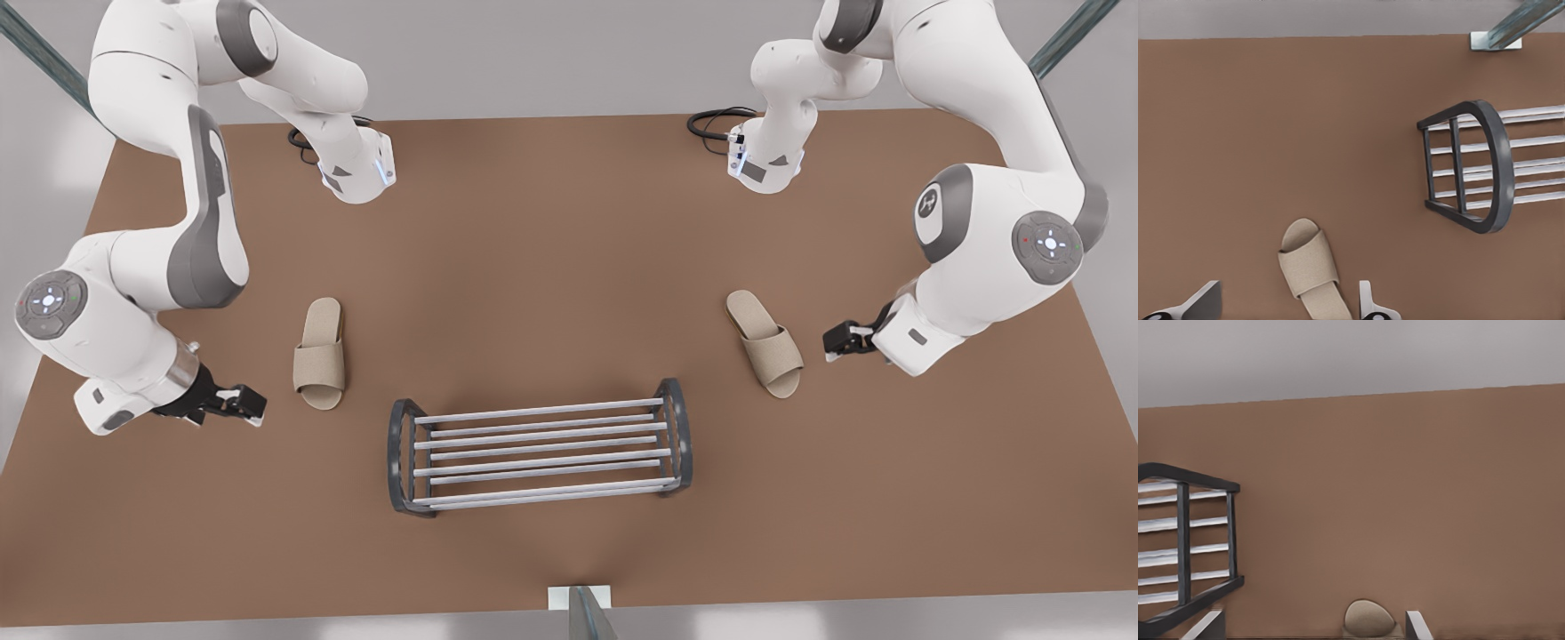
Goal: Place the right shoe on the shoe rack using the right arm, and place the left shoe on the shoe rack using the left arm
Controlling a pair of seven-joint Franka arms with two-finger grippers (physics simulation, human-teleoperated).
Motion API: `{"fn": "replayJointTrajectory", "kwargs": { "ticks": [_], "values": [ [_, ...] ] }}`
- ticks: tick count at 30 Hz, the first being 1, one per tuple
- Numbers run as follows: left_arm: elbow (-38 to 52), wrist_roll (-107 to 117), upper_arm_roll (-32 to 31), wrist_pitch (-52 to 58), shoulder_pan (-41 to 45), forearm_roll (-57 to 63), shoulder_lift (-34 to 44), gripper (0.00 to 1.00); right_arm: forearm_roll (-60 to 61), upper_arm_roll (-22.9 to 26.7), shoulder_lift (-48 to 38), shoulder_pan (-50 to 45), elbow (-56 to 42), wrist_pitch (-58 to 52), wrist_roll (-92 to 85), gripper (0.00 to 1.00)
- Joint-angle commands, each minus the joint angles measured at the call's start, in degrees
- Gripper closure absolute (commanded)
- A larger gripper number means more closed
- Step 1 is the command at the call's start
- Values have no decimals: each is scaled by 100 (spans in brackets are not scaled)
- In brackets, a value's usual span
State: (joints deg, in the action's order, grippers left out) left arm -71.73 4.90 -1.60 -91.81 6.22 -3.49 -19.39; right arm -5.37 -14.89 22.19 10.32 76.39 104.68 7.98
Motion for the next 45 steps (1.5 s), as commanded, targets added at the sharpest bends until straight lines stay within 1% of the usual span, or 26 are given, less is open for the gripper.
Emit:
{"fn": "replayJointTrajectory", "kwargs": {
  "ticks": [1, 3, 4, 5, 7, 8, 10, 12, 13, 14, 15, 16, 17, 18, 19, 21, 22, 23, 24, 26, 29, 32, 34, 39, 43, 45],
  "values": [
    [1, 240, -7, -215, 2, -20, 6, 0, 1, -5, 5, 32, -28, -598, 995, 0],
    [10, 249, -51, -259, 10, -38, 32, 0, -60, -5, -118, 32, 314, -413, 864, 0],
    [-16, 407, -34, -241, 81, -20, 49, 0, -60, -14, -364, 128, 912, 96, 679, 0],
    [-113, 389, -42, 154, 54, -29, 155, 0, -17, -14, -391, 163, 1063, 264, 670, 0],
    [-447, 969, -165, 207, 169, -11, 357, 0, 1, -14, -101, 251, 1018, 377, 688, 0],
    [-570, 1258, -244, 137, 230, -2, 445, 0, -8, -5, 49, 190, 1106, 896, 758, 0],
    [-658, 3482, -297, -284, 1003, 402, 419, 0, -78, -5, 339, 243, 1106, 1318, 688, 0],
    [-1335, 5521, -771, -1735, 1258, 402, 507, 0, -263, -5, 427, 234, 1045, 1414, 697, 0],
    [-1344, 5995, -825, -1762, 1408, 761, 489, 0, -254, -5, 331, 321, 1378, 2407, 811, 0],
    [-1431, 6621, -860, -1797, 1654, 1508, 445, 0, -201, -49, 146, 454, 1484, 2531, 881, 0],
    [-1765, 6665, -868, -1998, 1707, 1808, 489, 0, -192, 12, 76, 392, 1449, 2531, 916, 0],
    [-2871, 7139, -1027, -3183, 1698, 1852, 840, 0, 19, 407, 40, -12, 1563, 2865, 934, 0],
    [-4205, 7490, -1036, -4763, 1619, 2281, 1402, 0, 28, 584, 102, -207, 1895, 3644, 943, 0],
    [-4647, 8060, -1044, -5277, 1645, 2904, 1456, 0, 27, 487, -48, -48, 2651, 4795, 977, 0],
    [-4973, 8790, -1123, -5312, 1672, 3977, 1456, 0, 27, 478, -21, -83, 3574, 6474, 1241, 0],
    [-5026, 9266, -1264, -5216, 1689, 4242, 1430, 0, -200, 320, 57, -30, 3901, 6750, 1382, 0],
    [-5079, 9836, -1282, -4953, 1707, 4838, 1421, 0, -491, 285, 145, 162, 4024, 6812, 1356, 0],
    [-5105, 10689, -1317, -4601, 1786, 5578, 1359, 0, -711, -583, 277, 1128, 4269, 7249, 1286, 0],
    [-5132, 11015, -1334, -4443, 1795, 5640, 1412, 0, -1009, -1463, 409, 2166, 4718, 8102, 1215, 0],
    [-5264, 11832, -1422, -4012, 1812, 5728, 1412, 0, -1036, -2158, 76, 2984, 5307, 9228, 1197, 0],
    [-5281, 12158, -1440, -4047, 1883, 5763, 1061, 0, -1036, -2246, -355, 3046, 5887, 9571, 1162, 0],
    [-5299, 12386, -1440, -4047, 1724, 5763, 877, 0, -1054, -2246, -1278, 3055, 7134, 9580, 1101, 0],
    [-5281, 13133, -1431, -4038, 1724, 5859, 665, 0, -1071, -2246, -1357, 3388, 7513, 9563, 574, 0],
    [-5246, 13274, -1370, -4047, 1522, 6194, 94, 0, -1071, -2281, -1700, 3573, 8234, 9527, 20, 0],
    [-5264, 13283, -1370, -4038, 1469, 6510, 41, 0, -1071, -2369, -1709, 3749, 8629, 9536, -411, 0],
    [-5624, 13292, -1361, -4038, 1294, 6782, 120, 0, -1071, -2369, -1700, 3854, 8832, 9536, -727, 0]
  ]
}}
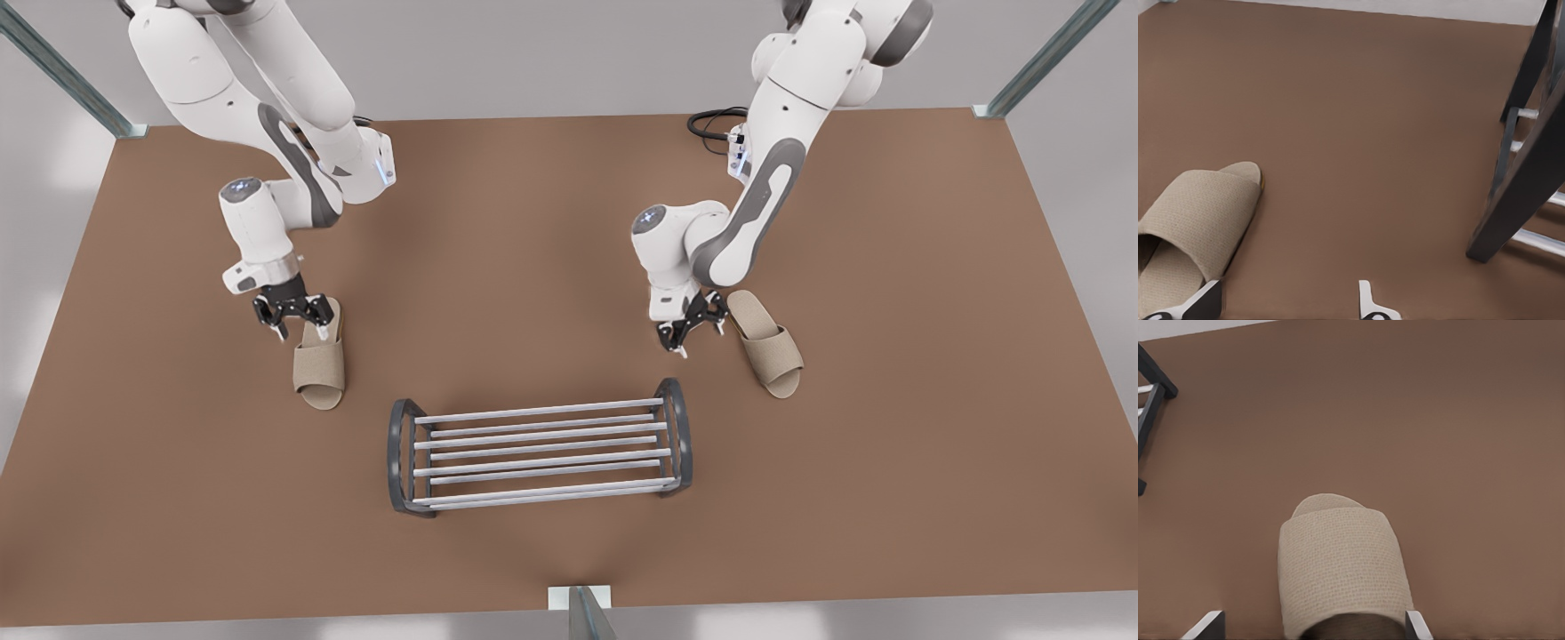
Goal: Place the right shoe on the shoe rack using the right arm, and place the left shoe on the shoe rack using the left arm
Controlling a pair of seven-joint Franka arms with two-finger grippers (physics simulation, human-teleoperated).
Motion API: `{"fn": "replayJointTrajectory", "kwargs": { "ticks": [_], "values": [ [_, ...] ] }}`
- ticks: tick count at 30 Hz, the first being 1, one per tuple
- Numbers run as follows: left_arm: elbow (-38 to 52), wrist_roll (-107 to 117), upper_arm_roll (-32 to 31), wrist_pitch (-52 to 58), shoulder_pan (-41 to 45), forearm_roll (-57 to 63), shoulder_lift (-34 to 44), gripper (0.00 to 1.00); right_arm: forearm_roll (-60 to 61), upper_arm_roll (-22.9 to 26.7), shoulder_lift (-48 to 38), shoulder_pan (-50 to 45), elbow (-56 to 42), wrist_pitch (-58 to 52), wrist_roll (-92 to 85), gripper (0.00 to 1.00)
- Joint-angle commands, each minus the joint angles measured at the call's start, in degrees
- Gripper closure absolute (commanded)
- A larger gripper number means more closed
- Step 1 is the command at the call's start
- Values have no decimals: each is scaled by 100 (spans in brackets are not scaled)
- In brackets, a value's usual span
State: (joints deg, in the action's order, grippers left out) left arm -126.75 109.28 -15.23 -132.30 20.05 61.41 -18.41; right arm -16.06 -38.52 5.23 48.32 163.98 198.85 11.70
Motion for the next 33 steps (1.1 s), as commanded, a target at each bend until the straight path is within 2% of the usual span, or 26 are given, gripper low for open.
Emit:
{"fn": "replayJointTrajectory", "kwargs": {
  "ticks": [1, 14, 18, 20, 22, 33],
  "values": [
    [-130, 2853, 3, 2, -97, 319, 48, 0, -3, -6, -5, 81, 100, 128, -1108, 0],
    [-192, 2923, 20, -16, -475, 591, -400, 0, -3, 29, 584, 318, -138, 128, -1829, 0],
    [-491, 2932, 12, -24, -432, 872, -110, 0, -3, 38, 645, 468, -138, 128, -2031, 0],
    [-763, 2985, 3, -279, -493, 1769, 21, 0, -3, 38, 681, 565, -138, 137, -2145, 0],
    [-886, 3020, -6, -429, -625, 2165, 22, 0, -3, 47, 681, 565, -138, 137, -2163, 0],
    [-922, 3055, -6, -508, -678, 2393, -198, 0, 15, 73, 813, 573, -146, 137, -2339, 0]
  ]
}}
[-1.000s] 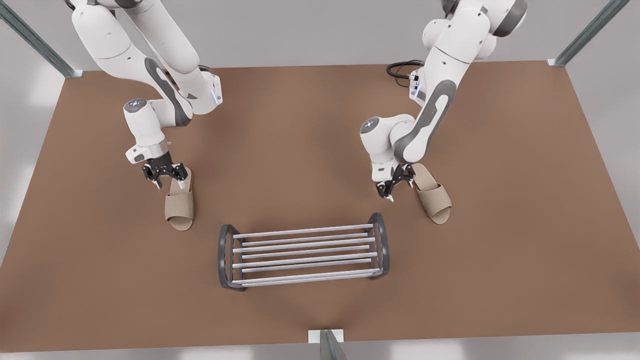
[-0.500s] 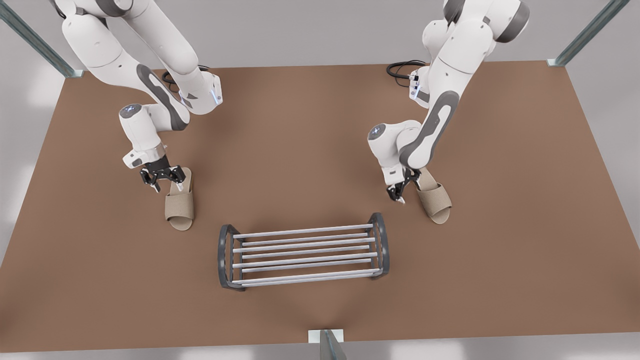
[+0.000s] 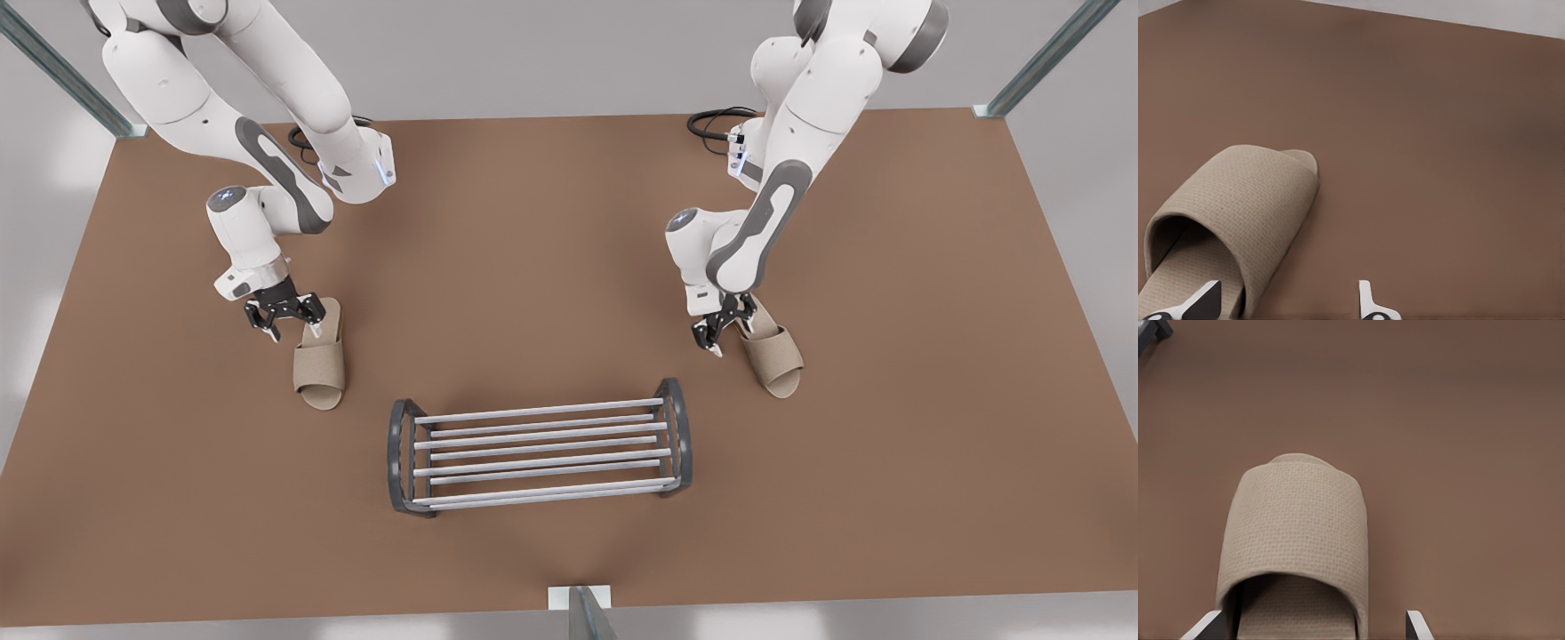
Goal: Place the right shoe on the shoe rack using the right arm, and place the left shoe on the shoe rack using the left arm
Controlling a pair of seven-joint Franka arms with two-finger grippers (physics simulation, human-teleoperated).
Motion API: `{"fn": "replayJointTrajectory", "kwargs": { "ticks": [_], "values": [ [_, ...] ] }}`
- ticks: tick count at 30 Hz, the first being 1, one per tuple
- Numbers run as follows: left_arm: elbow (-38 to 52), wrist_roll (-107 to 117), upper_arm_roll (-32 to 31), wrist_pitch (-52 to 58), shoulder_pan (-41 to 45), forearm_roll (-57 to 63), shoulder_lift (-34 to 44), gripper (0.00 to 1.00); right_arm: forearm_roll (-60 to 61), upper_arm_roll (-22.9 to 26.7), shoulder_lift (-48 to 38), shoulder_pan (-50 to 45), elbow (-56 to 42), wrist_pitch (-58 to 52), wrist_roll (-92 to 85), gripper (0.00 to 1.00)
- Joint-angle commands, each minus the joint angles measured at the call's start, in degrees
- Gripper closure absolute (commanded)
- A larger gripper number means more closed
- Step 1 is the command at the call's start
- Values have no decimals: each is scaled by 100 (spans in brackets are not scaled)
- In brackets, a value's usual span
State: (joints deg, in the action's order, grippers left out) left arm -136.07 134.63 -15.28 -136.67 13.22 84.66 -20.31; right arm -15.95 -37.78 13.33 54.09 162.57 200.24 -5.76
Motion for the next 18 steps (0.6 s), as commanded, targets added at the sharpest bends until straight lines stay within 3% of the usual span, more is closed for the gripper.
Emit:
{"fn": "replayJointTrajectory", "kwargs": {
  "ticks": [1, 18],
  "values": [
    [1, 521, -1, -70, -30, 77, 1, 0, 4, -1, 12, -4, -6, -3, -593, 0],
    [-280, 819, -10, -624, -337, 1123, 80, 0, 4, 34, 451, 84, -393, 6, -821, 0]
  ]
}}
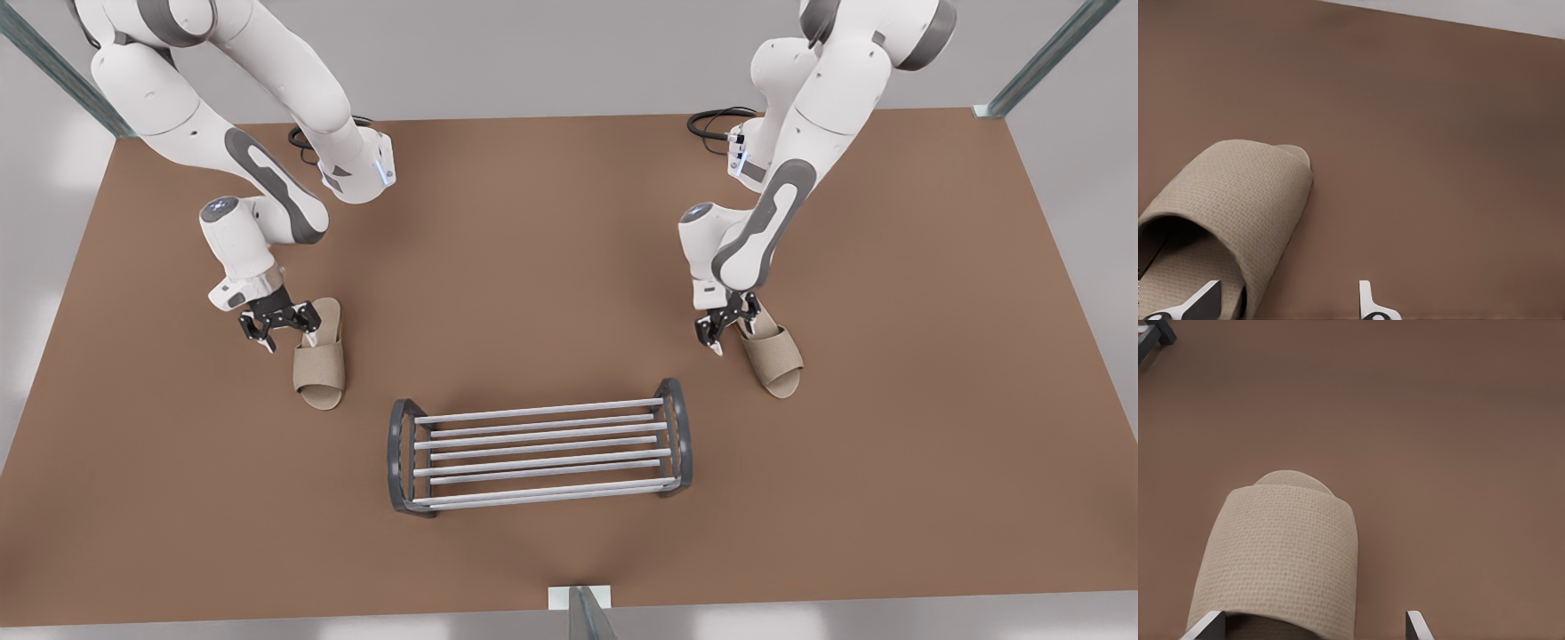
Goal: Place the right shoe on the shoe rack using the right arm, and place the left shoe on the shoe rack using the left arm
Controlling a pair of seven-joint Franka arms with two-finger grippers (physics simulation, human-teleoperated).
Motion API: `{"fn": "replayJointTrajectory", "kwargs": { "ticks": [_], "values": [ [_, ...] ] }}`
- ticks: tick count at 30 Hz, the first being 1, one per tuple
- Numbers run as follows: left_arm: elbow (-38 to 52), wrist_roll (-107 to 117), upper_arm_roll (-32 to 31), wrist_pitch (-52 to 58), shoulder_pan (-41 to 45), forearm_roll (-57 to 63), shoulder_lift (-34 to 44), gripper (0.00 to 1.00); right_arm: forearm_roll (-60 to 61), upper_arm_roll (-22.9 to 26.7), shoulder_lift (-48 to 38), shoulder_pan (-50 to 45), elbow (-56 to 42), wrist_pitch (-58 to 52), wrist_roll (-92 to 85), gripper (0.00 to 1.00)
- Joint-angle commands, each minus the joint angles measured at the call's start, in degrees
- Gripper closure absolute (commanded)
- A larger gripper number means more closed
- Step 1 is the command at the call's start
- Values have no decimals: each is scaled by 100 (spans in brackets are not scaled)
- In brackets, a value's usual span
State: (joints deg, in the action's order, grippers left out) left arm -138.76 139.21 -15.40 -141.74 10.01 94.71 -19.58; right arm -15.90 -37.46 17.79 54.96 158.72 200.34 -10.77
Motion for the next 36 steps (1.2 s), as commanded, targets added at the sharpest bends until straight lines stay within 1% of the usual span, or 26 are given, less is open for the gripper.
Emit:
{"fn": "replayJointTrajectory", "kwargs": {
  "ticks": [1, 4, 5, 12, 14, 19, 21, 22, 27, 30, 32, 33, 34, 36],
  "values": [
    [-20, 361, 2, -126, -34, 162, 15, 0, -1, 10, -4, -2, -8, -3, -321, 0],
    [-37, 361, 2, -135, -192, 408, 24, 0, -1, 72, 31, -3, -26, -3, -426, 0],
    [-20, 361, 2, -143, -201, 469, 16, 0, -1, 169, 111, -3, -70, -3, -540, 0],
    [-46, 361, 2, -152, -315, 707, -11, 0, -1, 257, 313, -20, -96, 5, -567, 0],
    [-55, 361, 2, -196, -465, 900, -11, 0, -1, 380, 418, -20, -149, 5, -742, 0],
    [-55, 361, -7, -231, -561, 1032, -20, 0, -19, 388, 462, -2, -149, 14, -769, 0],
    [-55, 361, -7, -231, -561, 1032, -28, 0, -335, 380, 515, 199, -149, 23, -778, 0],
    [-55, 361, -7, -231, -561, 1032, -37, 0, -818, 371, 682, 577, -158, 23, -778, 0],
    [-29, 361, -7, -231, -561, 1032, -37, 1, -889, 371, 744, 604, -184, 23, -786, 0],
    [-29, 361, -7, -231, -553, 1032, -28, 20, -889, 371, 761, 578, -184, 23, -786, 0],
    [-29, 352, -7, -231, -553, 1032, -20, 30, -845, 371, 761, 551, -193, 23, -778, 0],
    [-29, 352, -7, -231, -553, 1032, -28, 32, -827, 371, 814, 534, -245, 23, -778, 0],
    [-29, 352, -7, -231, -553, 1032, -20, 38, -827, 371, 884, 534, -307, 23, -778, 0],
    [-29, 352, -7, -231, -553, 1032, -28, 43, -827, 371, 963, 534, -360, 23, -778, 0]
  ]
}}
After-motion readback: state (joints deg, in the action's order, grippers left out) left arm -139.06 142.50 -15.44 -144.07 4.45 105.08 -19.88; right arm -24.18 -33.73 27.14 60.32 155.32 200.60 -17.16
